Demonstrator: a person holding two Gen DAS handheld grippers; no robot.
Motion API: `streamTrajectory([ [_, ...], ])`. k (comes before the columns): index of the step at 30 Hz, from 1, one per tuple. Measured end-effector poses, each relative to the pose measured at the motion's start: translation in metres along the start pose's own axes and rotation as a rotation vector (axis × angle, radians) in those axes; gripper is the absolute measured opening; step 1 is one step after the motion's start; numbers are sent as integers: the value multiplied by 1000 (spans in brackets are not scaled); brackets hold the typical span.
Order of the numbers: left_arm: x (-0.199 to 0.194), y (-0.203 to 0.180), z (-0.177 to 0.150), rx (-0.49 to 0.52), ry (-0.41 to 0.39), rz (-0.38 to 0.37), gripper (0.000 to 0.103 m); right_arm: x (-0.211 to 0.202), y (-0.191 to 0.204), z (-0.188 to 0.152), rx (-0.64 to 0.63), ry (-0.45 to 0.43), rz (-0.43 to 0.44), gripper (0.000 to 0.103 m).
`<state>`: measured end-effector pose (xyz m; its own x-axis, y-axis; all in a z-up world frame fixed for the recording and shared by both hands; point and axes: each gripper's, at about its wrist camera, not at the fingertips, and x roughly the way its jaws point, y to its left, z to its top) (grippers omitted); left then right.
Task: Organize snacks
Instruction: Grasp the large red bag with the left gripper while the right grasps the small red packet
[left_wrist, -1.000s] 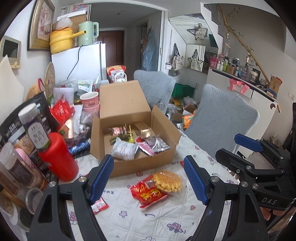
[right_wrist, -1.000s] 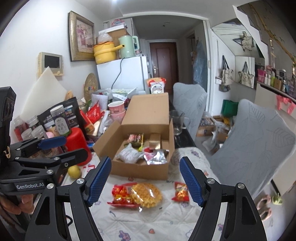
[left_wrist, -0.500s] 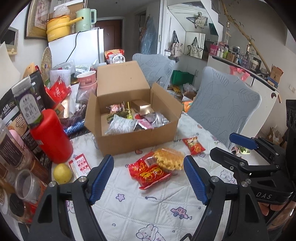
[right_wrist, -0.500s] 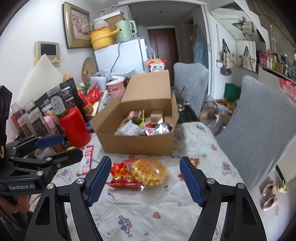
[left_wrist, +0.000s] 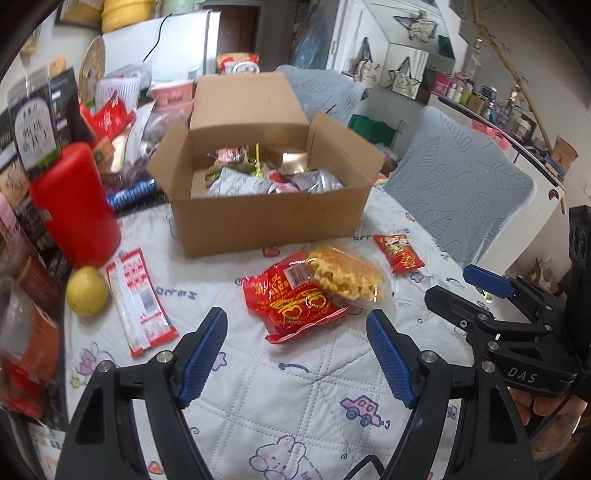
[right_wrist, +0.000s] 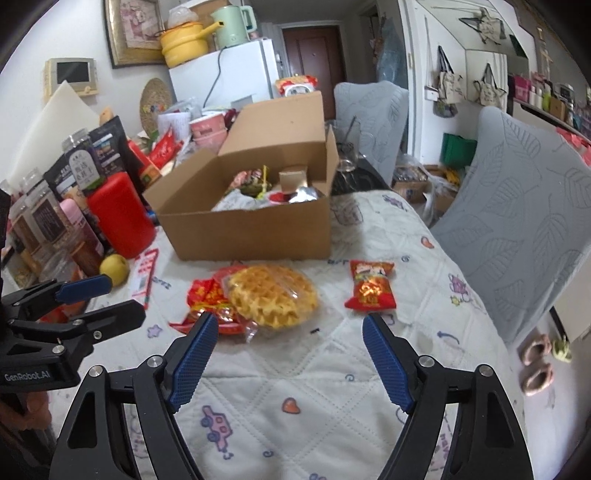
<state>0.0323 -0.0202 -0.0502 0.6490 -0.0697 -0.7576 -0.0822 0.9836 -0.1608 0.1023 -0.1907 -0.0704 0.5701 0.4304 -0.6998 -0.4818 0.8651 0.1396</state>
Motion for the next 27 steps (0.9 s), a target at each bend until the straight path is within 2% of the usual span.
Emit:
streamTrajectory([
  [10, 51, 2, -2, -104, 100, -15, 78, 28, -34, 3, 35, 36, -39, 81],
  [19, 94, 2, 6, -170, 177, 25, 78, 66, -62, 15, 44, 86, -45, 81],
  [22, 103, 3, 6, -201, 199, 3, 78, 81, -68, 20, 38, 106, -41, 81],
  [27, 116, 1, 5, -193, 222, 43, 78, 103, -74, 25, 19, 144, -41, 81],
])
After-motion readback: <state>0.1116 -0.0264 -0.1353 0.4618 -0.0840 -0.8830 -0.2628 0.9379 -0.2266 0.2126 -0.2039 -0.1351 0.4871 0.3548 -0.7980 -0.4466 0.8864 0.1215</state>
